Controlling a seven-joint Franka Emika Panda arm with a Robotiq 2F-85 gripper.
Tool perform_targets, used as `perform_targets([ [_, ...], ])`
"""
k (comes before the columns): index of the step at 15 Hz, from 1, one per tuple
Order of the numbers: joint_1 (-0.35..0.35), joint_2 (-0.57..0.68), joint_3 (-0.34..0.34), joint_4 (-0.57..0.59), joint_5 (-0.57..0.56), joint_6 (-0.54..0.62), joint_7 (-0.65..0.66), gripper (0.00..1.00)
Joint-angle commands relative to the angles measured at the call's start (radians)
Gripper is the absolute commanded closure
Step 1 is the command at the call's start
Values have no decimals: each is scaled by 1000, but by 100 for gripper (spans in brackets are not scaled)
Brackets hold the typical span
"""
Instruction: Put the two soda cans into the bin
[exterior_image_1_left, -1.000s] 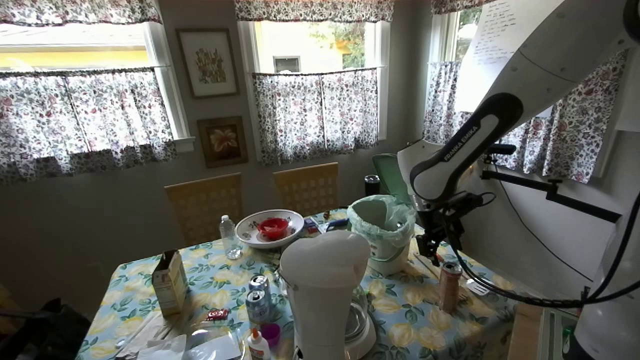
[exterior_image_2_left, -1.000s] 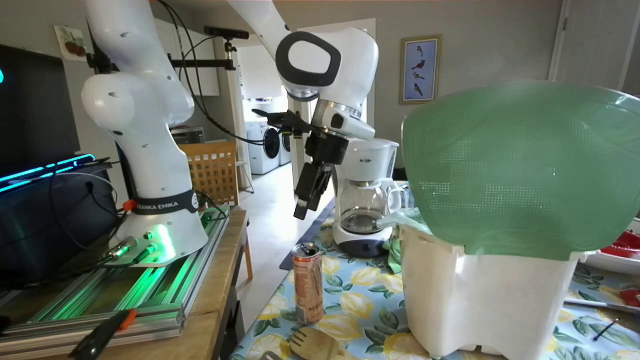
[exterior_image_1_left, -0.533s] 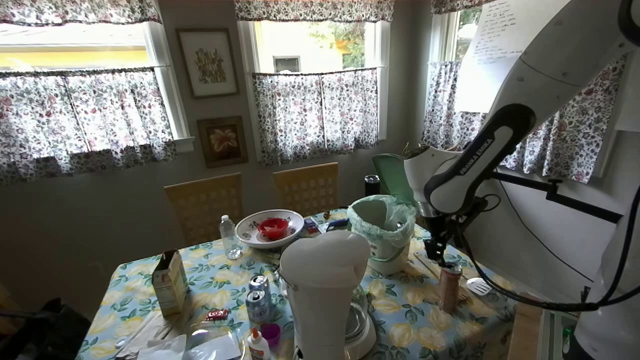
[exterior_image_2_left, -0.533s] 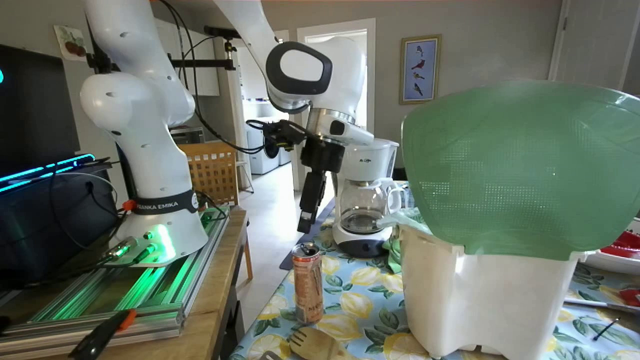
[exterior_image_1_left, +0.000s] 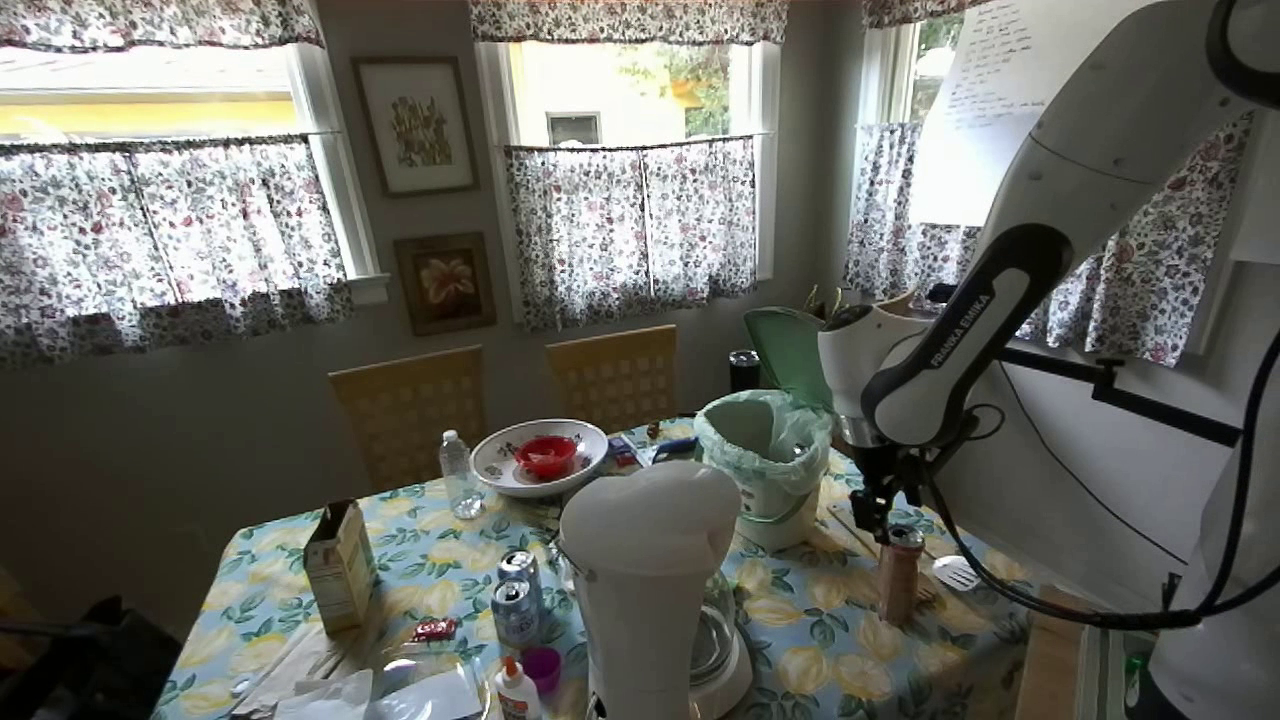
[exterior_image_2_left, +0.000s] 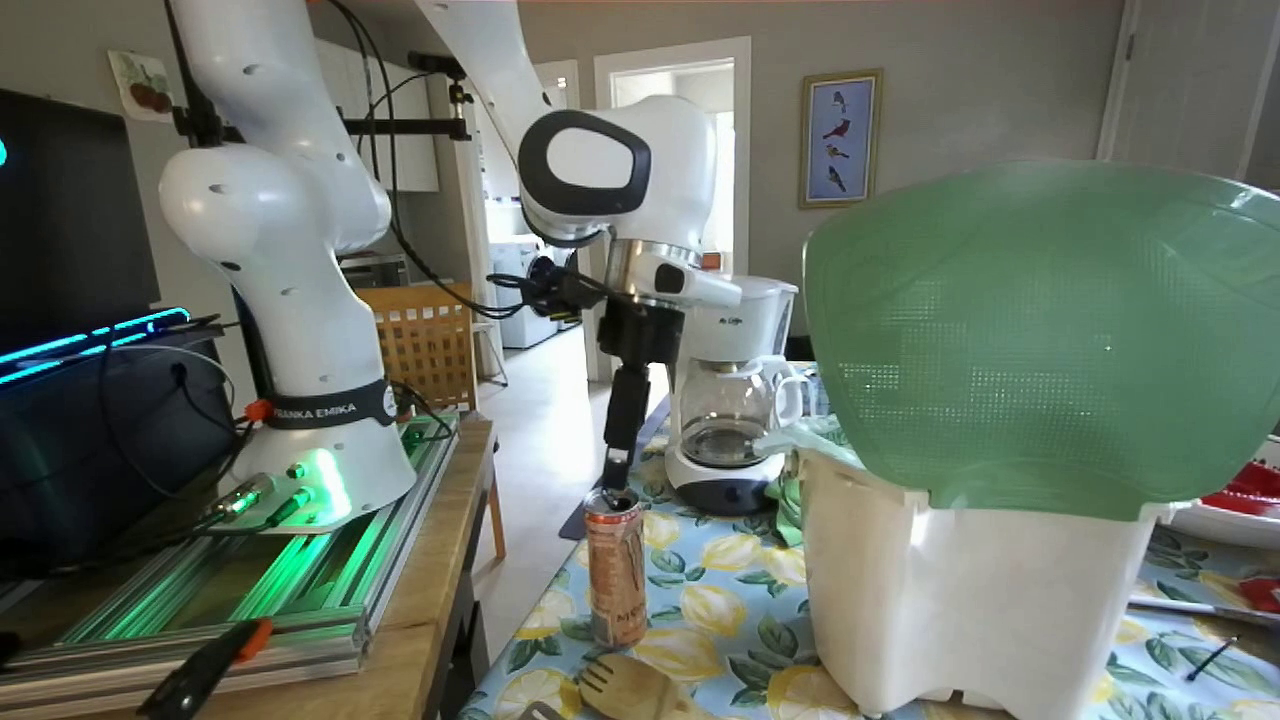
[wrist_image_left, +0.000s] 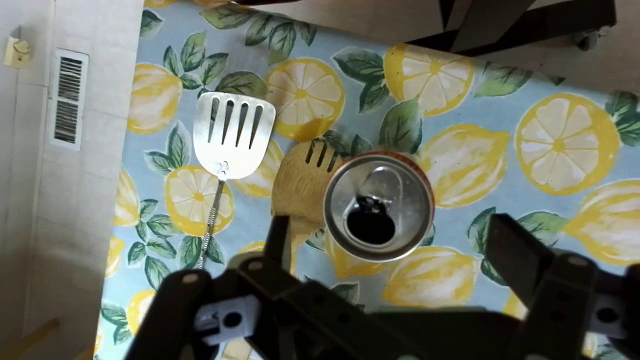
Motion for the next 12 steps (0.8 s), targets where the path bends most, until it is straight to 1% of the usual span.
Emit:
perform_targets([
  [1,-9,32,-12,-11,-26,56,-17,0],
  [10,-1,94,-31,-7,-56,89,-4,0],
  [11,0,99,-33,-6,-61,89,-3,3],
  [12,1,102,-36,-5,-66,89,-2,24],
])
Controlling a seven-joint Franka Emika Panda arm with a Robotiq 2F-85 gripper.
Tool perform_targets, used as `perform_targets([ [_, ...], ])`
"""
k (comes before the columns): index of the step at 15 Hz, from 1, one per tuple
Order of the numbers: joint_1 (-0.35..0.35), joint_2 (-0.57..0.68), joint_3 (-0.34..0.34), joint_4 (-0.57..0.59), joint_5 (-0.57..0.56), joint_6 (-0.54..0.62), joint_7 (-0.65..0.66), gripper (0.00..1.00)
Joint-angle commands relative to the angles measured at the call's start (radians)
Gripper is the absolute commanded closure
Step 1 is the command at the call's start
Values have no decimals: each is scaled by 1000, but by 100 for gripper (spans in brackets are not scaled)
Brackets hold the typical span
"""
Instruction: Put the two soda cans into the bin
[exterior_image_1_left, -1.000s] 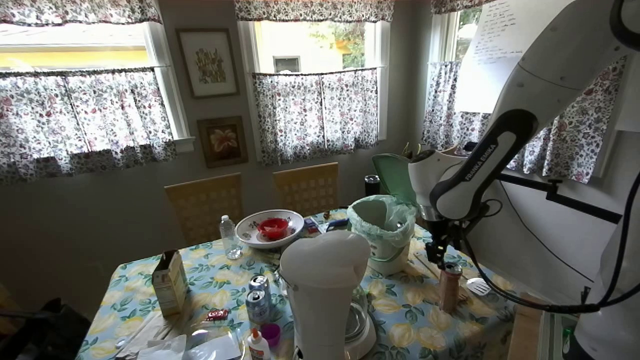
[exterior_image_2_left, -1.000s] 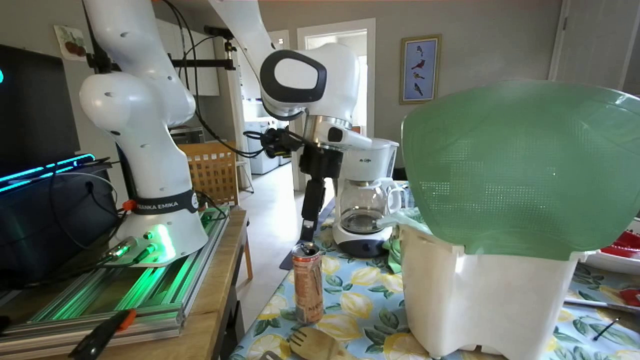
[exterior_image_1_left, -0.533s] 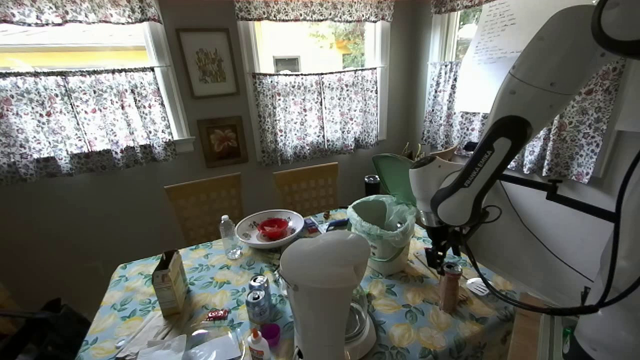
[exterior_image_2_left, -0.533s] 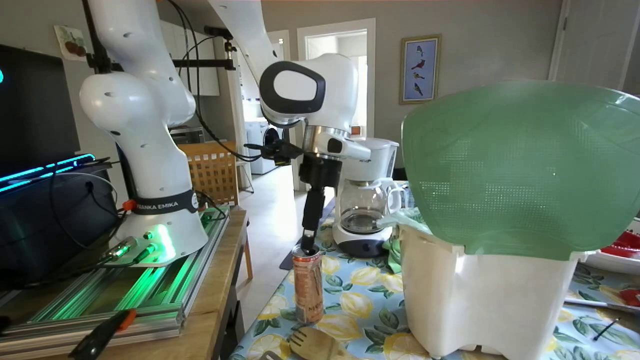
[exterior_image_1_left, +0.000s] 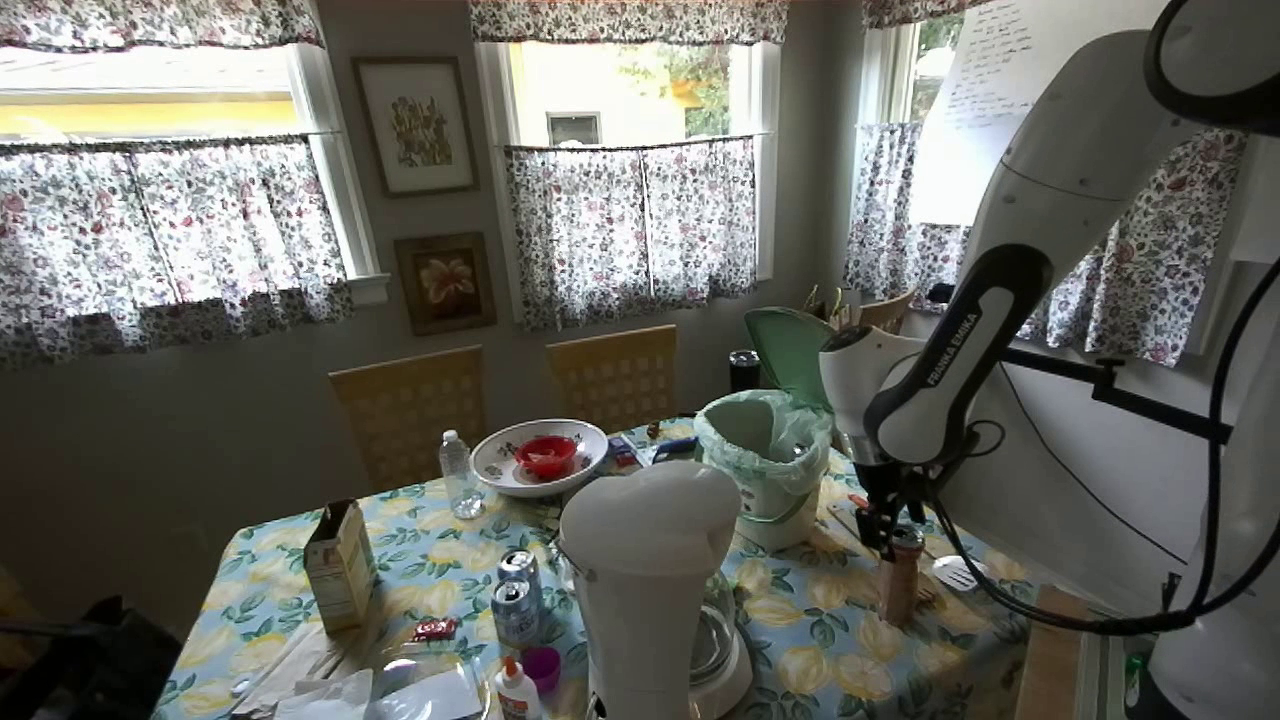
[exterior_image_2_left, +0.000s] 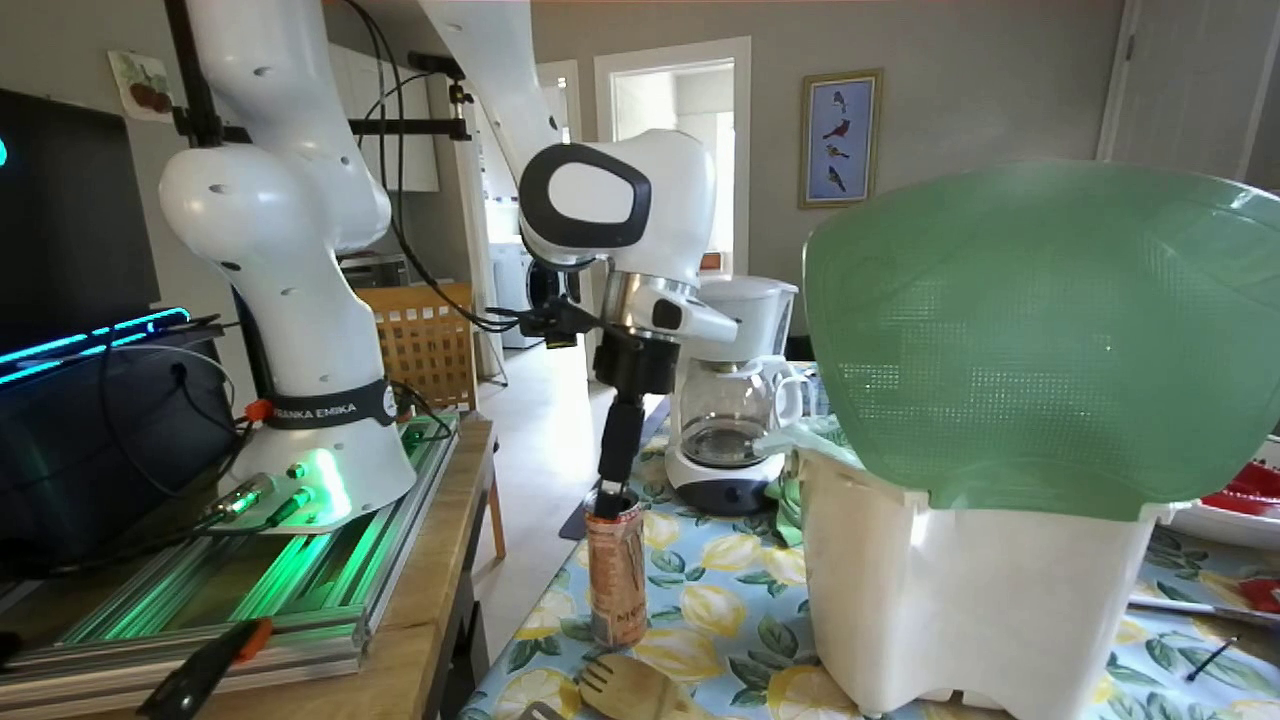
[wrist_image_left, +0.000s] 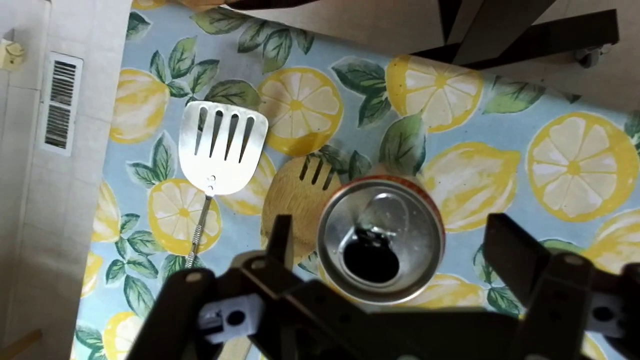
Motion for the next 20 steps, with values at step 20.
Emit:
perform_targets([
  [20,48,-232,61,51,148,-160,-7,64],
])
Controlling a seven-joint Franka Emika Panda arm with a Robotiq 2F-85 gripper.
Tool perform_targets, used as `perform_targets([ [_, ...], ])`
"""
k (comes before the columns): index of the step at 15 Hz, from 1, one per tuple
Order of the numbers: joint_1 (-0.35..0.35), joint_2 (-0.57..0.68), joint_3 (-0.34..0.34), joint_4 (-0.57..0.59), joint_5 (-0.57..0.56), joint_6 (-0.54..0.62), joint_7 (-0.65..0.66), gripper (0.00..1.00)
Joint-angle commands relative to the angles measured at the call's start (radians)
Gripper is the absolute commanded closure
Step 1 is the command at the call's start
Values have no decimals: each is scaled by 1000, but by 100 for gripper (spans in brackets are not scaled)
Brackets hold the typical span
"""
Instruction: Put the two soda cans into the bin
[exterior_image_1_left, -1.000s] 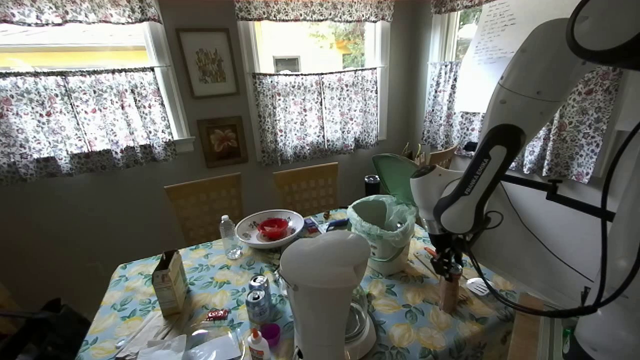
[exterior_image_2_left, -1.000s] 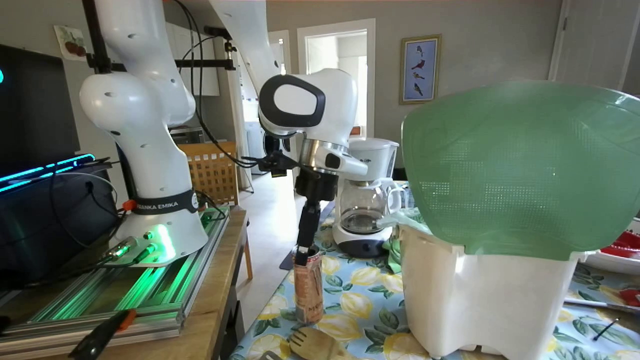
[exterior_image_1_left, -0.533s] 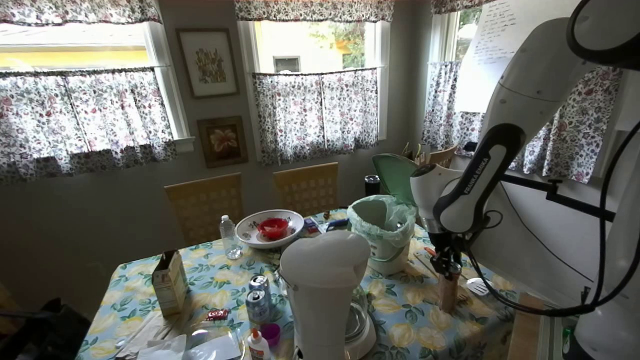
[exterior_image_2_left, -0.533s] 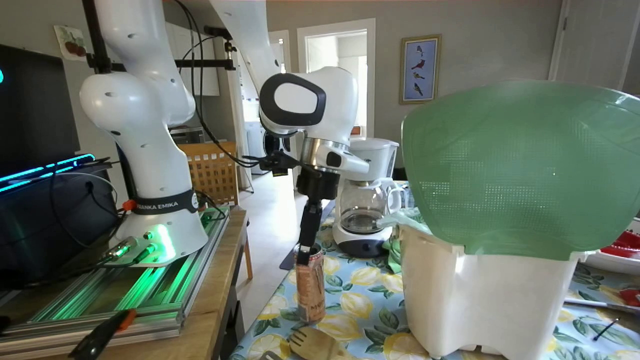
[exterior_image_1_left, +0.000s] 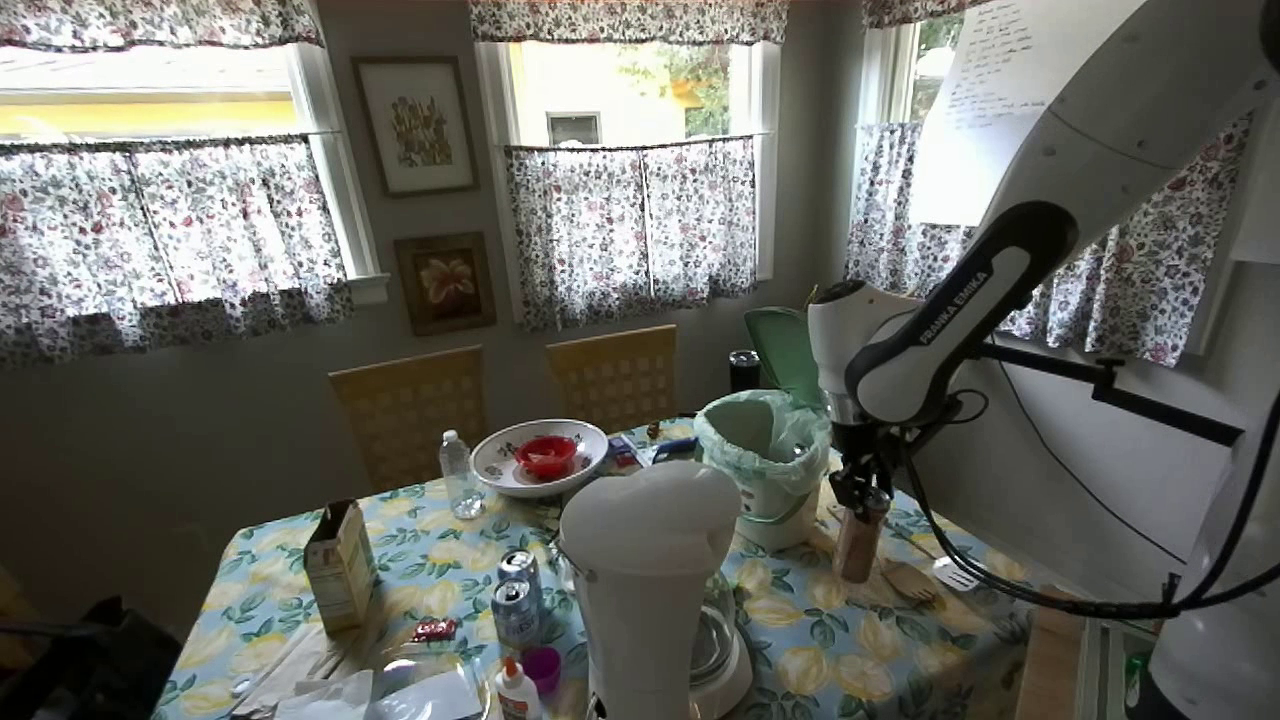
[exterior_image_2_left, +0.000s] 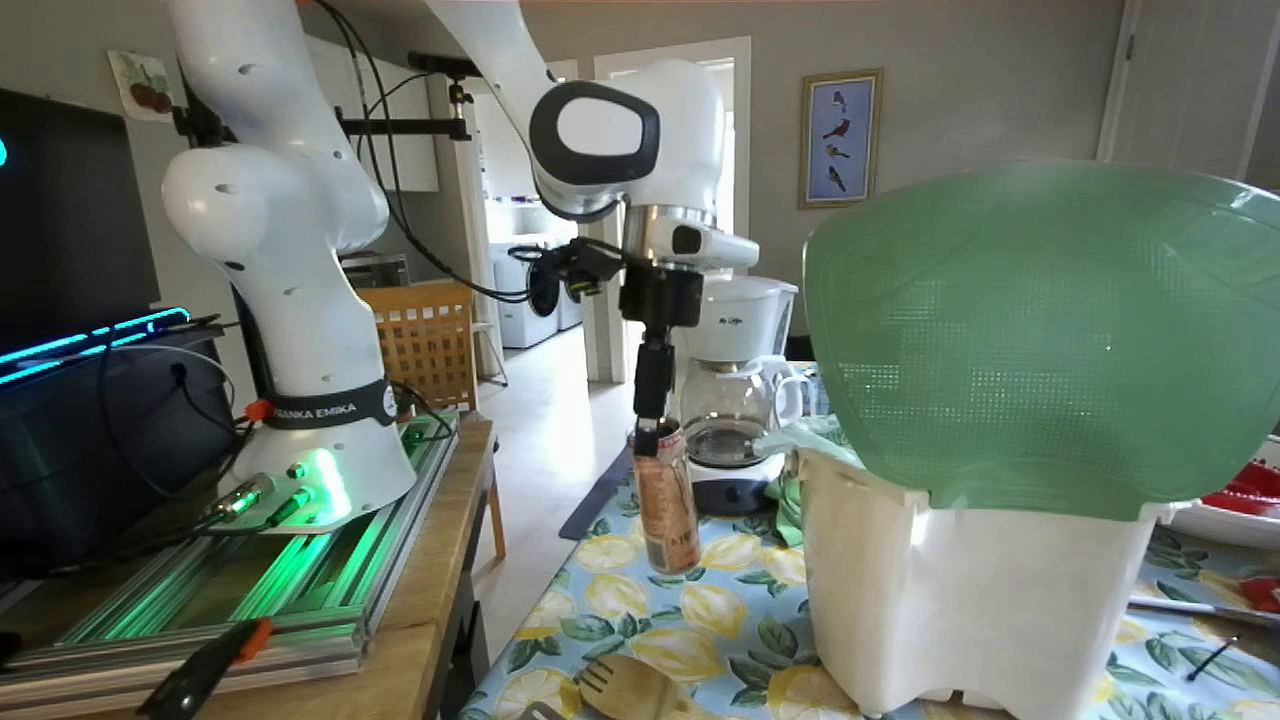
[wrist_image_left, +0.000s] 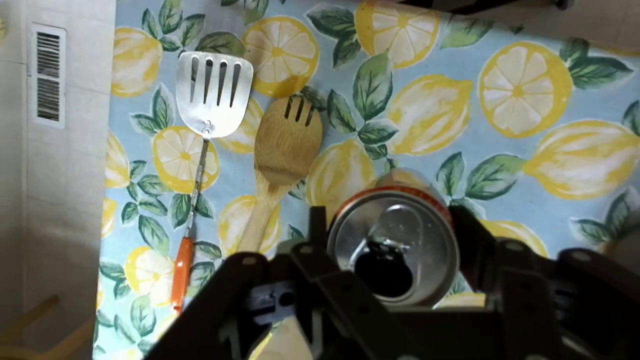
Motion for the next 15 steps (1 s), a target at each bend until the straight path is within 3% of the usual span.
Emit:
perform_targets([
  [1,10,-109,39,36,51,-119,4,64],
  [9,13,-208,99,181,104,-329,12,64],
  [15,-4,-204,98,287,101,-348,54,64],
])
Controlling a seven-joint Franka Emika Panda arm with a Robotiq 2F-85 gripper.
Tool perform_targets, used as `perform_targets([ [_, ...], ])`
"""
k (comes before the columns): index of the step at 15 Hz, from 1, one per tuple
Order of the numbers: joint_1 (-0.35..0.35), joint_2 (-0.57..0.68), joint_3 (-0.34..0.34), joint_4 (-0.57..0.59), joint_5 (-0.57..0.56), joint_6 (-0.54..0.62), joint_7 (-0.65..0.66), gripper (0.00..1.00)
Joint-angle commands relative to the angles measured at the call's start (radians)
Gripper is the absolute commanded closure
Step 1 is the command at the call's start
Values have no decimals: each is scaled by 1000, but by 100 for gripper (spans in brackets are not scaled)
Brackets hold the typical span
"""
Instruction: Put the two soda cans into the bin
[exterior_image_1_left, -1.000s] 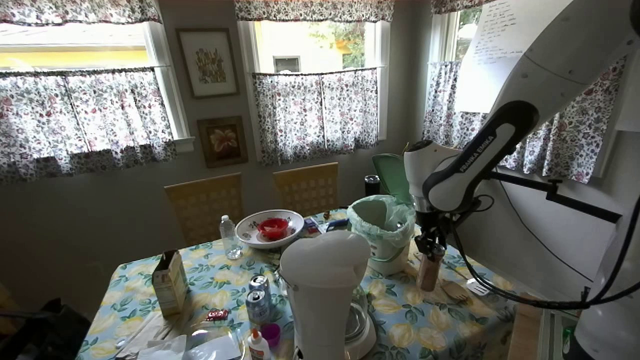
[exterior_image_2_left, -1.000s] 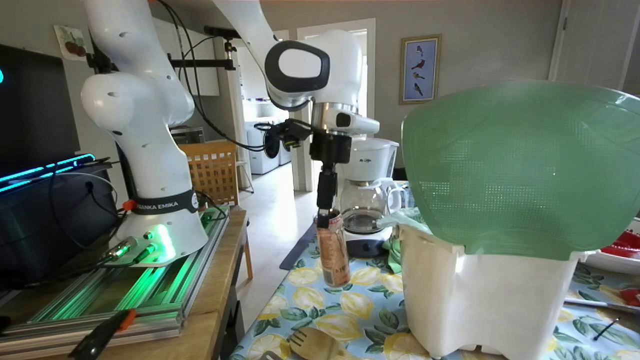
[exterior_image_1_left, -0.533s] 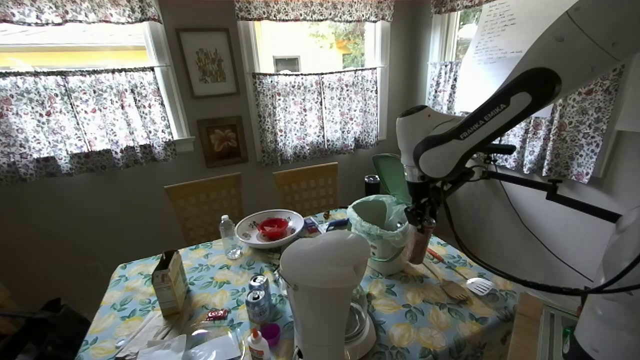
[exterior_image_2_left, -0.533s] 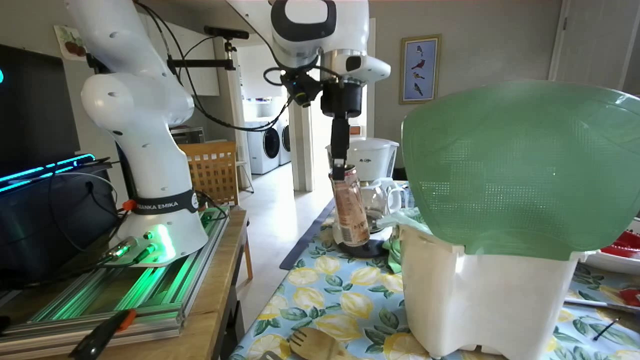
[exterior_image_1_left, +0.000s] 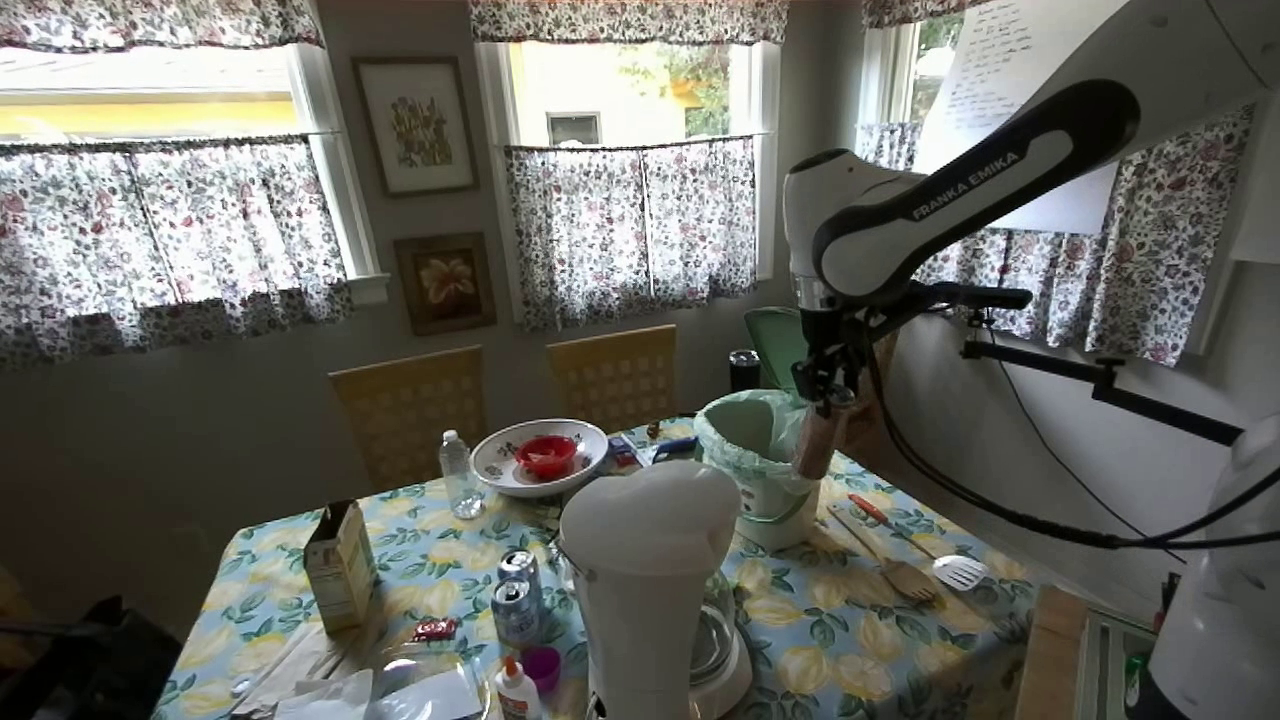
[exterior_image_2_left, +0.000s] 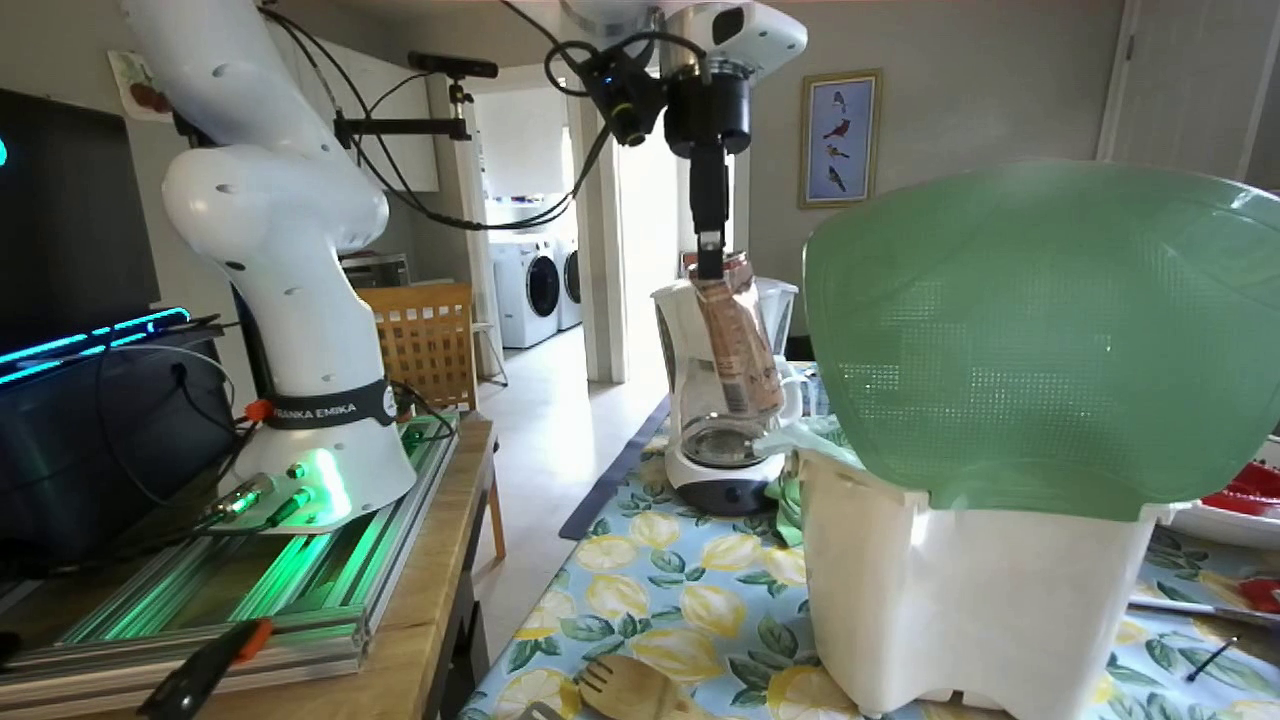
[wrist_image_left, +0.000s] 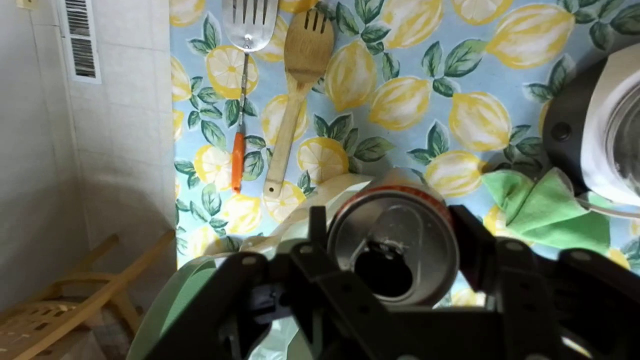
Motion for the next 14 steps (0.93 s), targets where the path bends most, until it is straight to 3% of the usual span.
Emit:
perform_targets([
  [1,-9,7,-1,70,22,-24,34,64],
  [14,-46,239,-58,212,7,166,106,64],
])
